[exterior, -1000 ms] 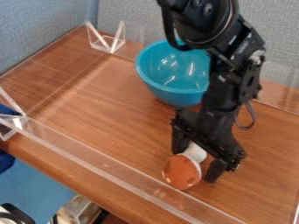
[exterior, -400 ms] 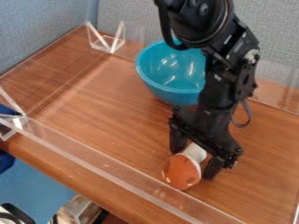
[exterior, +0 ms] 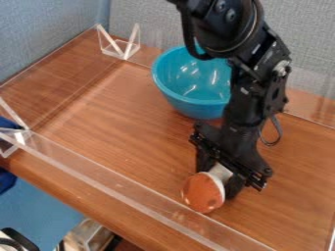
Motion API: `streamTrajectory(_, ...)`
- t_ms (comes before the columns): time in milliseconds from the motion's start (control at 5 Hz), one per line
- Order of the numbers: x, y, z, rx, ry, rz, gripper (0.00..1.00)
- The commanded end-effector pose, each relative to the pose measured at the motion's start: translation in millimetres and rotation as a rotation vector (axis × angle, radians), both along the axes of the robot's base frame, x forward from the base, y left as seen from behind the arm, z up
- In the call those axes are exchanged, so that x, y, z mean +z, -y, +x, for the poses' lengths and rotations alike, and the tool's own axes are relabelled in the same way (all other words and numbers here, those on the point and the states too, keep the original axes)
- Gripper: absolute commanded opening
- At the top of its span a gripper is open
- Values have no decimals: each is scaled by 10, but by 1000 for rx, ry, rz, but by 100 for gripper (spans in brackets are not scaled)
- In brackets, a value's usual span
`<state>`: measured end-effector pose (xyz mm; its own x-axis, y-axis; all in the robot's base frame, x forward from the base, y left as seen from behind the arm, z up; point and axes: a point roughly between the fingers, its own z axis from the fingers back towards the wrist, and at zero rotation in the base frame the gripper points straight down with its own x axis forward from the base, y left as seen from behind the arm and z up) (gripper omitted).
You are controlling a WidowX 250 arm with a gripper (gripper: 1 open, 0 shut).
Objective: Put the mushroom in the blue bowl
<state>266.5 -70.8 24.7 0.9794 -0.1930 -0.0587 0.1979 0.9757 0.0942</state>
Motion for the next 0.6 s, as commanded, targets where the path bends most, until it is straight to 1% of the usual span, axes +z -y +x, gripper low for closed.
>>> streamTrajectory(0, 86, 35, 70, -6, 36, -12, 0)
streamTrajectory(400, 174, 29, 64, -1, 44, -22, 0)
